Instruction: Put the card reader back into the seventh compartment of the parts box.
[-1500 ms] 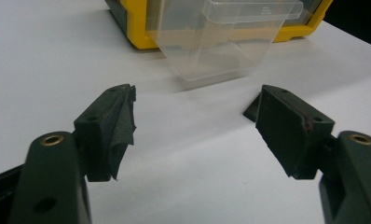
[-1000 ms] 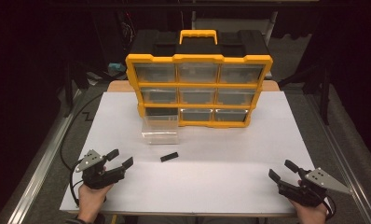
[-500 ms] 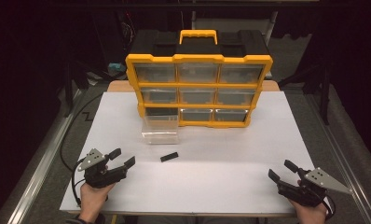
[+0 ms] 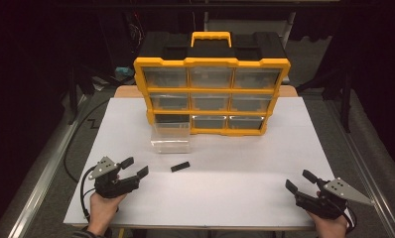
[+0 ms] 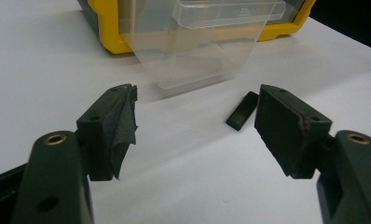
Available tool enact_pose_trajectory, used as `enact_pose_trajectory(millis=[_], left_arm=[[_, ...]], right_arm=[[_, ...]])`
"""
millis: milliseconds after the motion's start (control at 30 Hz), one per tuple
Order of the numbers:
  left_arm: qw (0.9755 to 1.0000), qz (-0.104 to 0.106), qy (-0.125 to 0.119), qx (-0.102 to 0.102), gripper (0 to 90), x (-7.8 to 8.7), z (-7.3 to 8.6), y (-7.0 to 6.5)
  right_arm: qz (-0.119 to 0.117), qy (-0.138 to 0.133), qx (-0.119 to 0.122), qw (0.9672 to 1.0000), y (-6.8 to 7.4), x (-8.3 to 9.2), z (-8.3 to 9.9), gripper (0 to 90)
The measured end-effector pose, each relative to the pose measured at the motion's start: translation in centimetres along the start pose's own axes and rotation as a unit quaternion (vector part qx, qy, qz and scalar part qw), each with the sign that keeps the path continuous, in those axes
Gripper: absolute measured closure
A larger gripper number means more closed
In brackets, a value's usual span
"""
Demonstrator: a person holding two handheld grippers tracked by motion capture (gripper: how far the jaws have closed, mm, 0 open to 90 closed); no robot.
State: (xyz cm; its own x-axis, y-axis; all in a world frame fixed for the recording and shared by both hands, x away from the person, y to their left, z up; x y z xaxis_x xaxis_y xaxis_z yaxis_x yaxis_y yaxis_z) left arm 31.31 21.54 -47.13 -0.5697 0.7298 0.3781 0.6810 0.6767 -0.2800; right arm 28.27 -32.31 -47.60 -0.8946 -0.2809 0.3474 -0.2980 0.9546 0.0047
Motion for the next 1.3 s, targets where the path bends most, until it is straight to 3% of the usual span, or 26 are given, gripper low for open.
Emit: enact_pose_trajectory(millis=[200, 633, 1300], left_arm=[[0.9999, 0.007, -0.007, 0.008, 30.0, -0.2, -0.2, -0.1], [0.9999, 0.013, -0.004, -0.003, 29.3, -0.8, -0.7, -0.8], [0.9994, 0.026, 0.02, -0.01, 29.4, -1.9, -0.8, -1.4]], right_arm=[[0.003, 0.001, -0.004, 1.0, -0.1, -0.1, 0.0, 26.6], [0.006, -0.003, -0.002, 1.0, 0.0, 0.1, 0.0, 26.5], [0.004, -0.006, -0.006, 1.0, -0.1, 0.1, -0.1, 26.1]])
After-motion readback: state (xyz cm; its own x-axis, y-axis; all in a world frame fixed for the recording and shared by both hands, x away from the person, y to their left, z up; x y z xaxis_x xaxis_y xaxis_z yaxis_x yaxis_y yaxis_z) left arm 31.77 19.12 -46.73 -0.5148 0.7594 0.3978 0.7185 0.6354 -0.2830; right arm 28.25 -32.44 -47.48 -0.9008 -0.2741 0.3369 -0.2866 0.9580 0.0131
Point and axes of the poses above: each handheld gripper's, and its own axes: x roughly backward along the jaws, z roughly out of its underside, y roughly to its left, the point moved 4 cm from there along -x, roughly forward along the jaws, and after that the axes turned 11 degrees about z, right-handed, at the moved point
